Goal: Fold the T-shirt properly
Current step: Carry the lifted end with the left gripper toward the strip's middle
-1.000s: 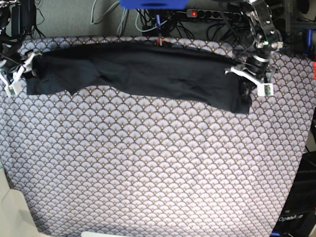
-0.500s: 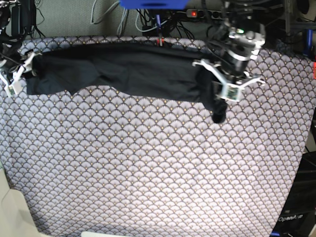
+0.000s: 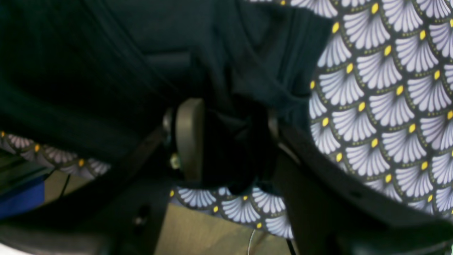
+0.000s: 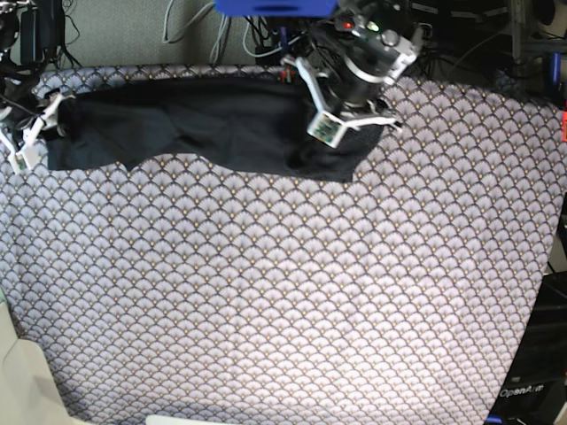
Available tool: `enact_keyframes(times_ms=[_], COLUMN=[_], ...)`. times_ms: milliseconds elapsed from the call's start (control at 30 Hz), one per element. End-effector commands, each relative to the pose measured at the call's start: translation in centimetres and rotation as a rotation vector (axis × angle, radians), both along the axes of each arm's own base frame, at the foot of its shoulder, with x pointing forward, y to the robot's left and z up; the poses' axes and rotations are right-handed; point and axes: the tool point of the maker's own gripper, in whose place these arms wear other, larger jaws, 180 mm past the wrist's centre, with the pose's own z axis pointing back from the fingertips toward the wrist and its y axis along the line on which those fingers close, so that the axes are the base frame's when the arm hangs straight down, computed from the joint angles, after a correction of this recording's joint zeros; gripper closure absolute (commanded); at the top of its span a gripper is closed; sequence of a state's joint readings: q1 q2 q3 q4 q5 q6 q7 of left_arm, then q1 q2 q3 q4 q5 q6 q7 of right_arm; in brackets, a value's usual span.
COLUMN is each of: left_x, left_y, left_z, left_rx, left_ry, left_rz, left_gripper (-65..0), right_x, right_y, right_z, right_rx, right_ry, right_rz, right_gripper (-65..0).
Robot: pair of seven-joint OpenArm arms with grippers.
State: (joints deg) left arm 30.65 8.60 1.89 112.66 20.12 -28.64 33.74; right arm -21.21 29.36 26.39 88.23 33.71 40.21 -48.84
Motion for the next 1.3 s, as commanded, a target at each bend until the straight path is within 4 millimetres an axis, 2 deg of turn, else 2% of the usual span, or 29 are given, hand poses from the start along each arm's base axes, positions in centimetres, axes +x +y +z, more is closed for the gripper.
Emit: enact_keyframes(times_ms=[0,133,367,500,667,1033,1100,1267], left_x=[0.7,0.3,2.8,3.6,2.9,3.4,3.4,2.5], left_y=[-0.8,-2.4,-3.1,-4.7,-7.3,-8.8,-9.8,-11.9], left_z=[1.5,1.8,2.4,3.5,4.1,5.2,5.8,5.7], left_rx=[-0.035,-0.033,0.079,0.091,0.088,0.075,0.068,0.066], left_ry=[-0.046,-0.032,-0.013,-0.043,-0.055,-0.096,-0.118,-0.12], left_rz=[-0.005,-0.073,-0.194,-0.246,-0.326,-0.37,-0.401,-0.467], left_gripper=[0.0,0.0,0.0,0.0,0.0,0.0,0.0,0.0], right_x=[0.8,0.8,0.7,0.6,0.6,0.5,0.5,0.5], right_y=[-0.5,-0.5,0.0,0.3,0.3,0.3,0.3,0.3], right_z=[1.1,1.1,0.8,0.6,0.6,0.6,0.6,0.5], right_rx=[-0.011,-0.011,0.004,0.014,0.014,0.015,0.015,0.015], right_ry=[-0.037,-0.037,-0.036,-0.034,-0.034,-0.033,-0.033,-0.032], right_rz=[0.005,0.005,0.0,-0.004,-0.004,-0.005,-0.005,-0.006], right_gripper=[-24.4,-24.4,-24.4,-24.4,-24.4,-24.4,-24.4,-24.4])
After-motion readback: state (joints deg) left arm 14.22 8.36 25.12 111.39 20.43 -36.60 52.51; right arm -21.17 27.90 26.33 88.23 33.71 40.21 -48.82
